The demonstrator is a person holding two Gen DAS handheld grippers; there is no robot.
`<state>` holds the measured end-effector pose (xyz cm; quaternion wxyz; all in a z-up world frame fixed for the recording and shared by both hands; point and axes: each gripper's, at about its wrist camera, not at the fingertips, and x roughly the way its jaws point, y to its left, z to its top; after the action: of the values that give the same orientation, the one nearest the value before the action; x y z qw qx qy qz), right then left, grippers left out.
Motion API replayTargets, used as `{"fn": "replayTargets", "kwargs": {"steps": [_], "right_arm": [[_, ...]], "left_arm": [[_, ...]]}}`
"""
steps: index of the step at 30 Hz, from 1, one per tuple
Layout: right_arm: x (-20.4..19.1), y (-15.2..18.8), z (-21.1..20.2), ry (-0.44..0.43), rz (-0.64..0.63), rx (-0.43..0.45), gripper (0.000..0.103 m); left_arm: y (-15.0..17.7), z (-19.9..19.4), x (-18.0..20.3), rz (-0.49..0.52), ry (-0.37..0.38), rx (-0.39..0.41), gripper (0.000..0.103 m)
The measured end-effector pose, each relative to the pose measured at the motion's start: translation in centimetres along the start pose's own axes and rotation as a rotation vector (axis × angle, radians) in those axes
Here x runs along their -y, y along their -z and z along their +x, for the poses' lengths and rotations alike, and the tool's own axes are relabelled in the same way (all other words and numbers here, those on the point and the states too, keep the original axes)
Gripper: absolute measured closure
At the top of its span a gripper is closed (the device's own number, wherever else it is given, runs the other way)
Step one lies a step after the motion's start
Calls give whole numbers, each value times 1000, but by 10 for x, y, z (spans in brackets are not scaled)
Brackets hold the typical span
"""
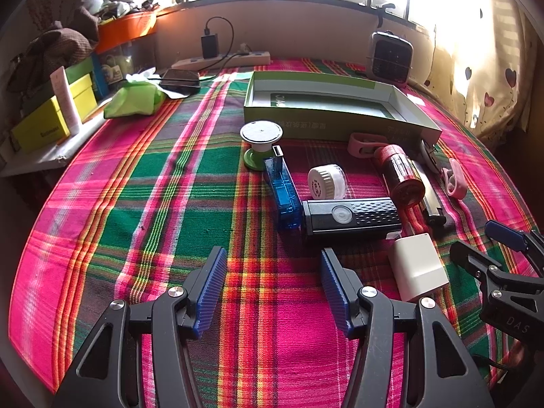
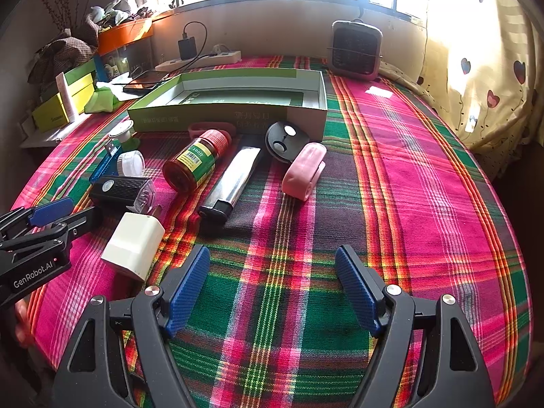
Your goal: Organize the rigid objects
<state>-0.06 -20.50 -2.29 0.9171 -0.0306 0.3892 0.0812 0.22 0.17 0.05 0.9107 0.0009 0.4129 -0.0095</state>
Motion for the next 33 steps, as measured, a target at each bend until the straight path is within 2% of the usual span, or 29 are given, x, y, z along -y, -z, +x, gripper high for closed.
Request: {"fn": "replayTargets", "kwargs": {"steps": [9, 17, 33], "right_arm": [[34, -13, 6, 24, 89, -30, 26], [34, -36, 14, 3, 90, -23, 26], [45, -57, 36, 53, 105, -62, 26]], "left_arm": [[-11, 6, -15, -17, 46, -20, 48], [-20, 5, -22, -49, 125, -20, 48], [-47, 21, -21, -42, 108, -15, 48]]}}
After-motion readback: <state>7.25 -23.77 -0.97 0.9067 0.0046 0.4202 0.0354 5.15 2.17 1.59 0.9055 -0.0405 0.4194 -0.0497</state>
